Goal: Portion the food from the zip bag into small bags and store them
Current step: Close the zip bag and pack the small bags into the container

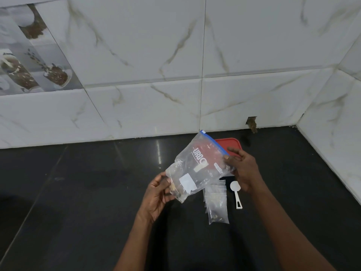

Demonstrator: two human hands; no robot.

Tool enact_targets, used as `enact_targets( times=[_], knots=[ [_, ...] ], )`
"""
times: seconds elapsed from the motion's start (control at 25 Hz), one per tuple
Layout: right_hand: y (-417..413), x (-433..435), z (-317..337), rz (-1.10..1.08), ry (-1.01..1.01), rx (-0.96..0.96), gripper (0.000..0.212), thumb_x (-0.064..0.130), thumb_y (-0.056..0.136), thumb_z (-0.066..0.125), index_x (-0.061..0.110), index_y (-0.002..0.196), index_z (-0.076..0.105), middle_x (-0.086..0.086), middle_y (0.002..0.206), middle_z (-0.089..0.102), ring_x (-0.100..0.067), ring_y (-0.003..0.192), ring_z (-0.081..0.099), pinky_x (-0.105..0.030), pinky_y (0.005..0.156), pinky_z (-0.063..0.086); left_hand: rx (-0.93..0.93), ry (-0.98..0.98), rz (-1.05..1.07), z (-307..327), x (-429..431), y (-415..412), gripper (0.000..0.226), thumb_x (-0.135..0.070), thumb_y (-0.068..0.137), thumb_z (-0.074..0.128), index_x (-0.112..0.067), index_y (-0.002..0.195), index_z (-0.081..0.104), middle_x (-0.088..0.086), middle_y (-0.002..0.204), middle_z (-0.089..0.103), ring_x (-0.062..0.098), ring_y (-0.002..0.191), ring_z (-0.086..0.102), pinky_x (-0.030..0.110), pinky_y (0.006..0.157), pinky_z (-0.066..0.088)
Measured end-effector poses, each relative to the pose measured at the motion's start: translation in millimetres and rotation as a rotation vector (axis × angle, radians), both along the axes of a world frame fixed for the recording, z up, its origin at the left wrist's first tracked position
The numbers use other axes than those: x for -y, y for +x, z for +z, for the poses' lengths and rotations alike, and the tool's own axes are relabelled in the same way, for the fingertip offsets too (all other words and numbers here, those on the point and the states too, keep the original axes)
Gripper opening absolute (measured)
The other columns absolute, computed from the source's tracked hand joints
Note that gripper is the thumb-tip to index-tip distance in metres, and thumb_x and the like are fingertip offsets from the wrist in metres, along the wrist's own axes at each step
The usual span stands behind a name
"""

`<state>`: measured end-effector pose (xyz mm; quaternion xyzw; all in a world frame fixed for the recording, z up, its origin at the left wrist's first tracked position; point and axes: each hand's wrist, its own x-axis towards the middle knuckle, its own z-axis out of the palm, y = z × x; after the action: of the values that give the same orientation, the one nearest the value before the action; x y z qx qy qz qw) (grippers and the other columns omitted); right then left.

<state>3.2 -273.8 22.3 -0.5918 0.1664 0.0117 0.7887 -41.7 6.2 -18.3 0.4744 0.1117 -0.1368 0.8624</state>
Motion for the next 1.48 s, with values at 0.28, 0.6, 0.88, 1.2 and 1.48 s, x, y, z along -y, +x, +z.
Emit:
enact_targets(
  times=[0.28,0.6,0.88,1.2,1.48],
  knots=[
    [33.6,22.6,2.5,-0.241,-0.356,-0.004,0.045,0.003,0.076,0.079,0.005,0.117,0.062,-0.011,0.097,0.071,-0.021,0.08,0.071,-0.029,0.066,0.057,0.025,0.116,0.151,-3.2,9.3,-0.8,0.015,0.011,0.086,0.062,-0.002,0.091,0.069,0.016,0.085,0.07,0.023,0.072,0.074,0.032,0.061,0.063],
    [67.1,25.8,4.4,-0.005,-0.544,0.04,0.035,0.004,0.081,0.075,0.004,0.114,0.065,-0.01,0.096,0.071,-0.019,0.084,0.069,-0.031,0.074,0.058,0.102,0.598,0.028,-11.5,42.7,23.5,0.065,0.013,0.092,0.056,-0.021,0.147,0.046,0.003,0.129,0.057,0.018,0.12,0.057,0.03,0.099,0.049],
    [56.7,22.6,-1.0,-0.028,-0.469,0.094,0.028,0.001,0.083,0.071,0.007,0.11,0.068,-0.008,0.104,0.069,-0.022,0.094,0.068,-0.031,0.079,0.058,0.049,0.286,0.018,-19.2,49.9,12.7,0.017,0.006,0.09,0.065,-0.004,0.102,0.072,0.011,0.099,0.075,0.03,0.096,0.071,0.041,0.087,0.061],
    [63.3,0.1,-3.0,-0.102,-0.309,0.08,0.024,-0.003,0.079,0.074,0.013,0.097,0.071,-0.013,0.097,0.071,-0.025,0.087,0.069,-0.04,0.082,0.059,0.258,0.638,0.13,-13.0,58.5,-10.9,0.015,0.003,0.075,0.081,-0.009,0.083,0.076,0.009,0.096,0.074,0.029,0.093,0.072,0.038,0.088,0.059],
    [72.5,13.8,-4.3,-0.237,-0.372,0.044,0.033,-0.001,0.076,0.077,0.004,0.107,0.069,-0.014,0.102,0.07,-0.031,0.095,0.07,-0.042,0.083,0.06,0.211,0.717,0.37,-9.0,57.3,-18.3,0.023,0.002,0.068,0.087,-0.004,0.065,0.065,0.002,0.082,0.071,0.011,0.073,0.067,0.021,0.07,0.055]
  ],
)
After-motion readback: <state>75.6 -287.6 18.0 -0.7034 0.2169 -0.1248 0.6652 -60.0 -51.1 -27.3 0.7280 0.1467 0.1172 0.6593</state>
